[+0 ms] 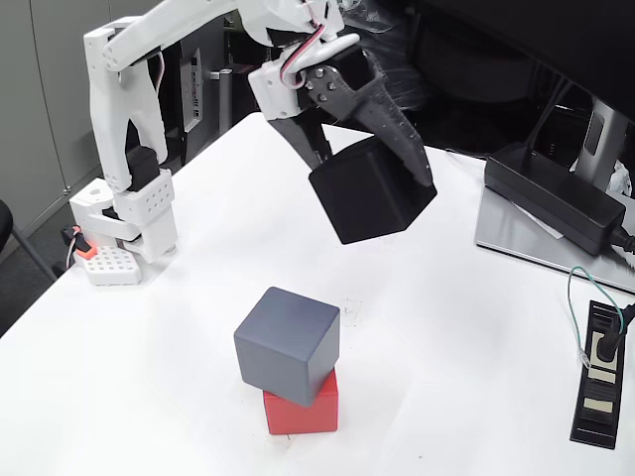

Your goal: Stack the three blocks in an ordered color.

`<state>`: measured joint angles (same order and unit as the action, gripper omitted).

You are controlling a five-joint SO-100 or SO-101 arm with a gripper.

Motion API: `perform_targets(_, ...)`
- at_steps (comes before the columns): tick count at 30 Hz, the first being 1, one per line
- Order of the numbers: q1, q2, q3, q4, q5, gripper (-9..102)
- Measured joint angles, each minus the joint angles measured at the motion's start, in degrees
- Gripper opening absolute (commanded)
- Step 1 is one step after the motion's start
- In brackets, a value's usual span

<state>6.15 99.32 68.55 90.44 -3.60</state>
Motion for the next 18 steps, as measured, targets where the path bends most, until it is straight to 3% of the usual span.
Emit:
perform_targets(7, 6.5, 10.2, 8.2, 0.0, -3.1, -1)
perform_targets(14, 15.8, 11.4, 11.4, 0.0, -8.0, -1)
perform_targets(18, 16.6, 11.2, 11.5, 0.0, -9.6, -1)
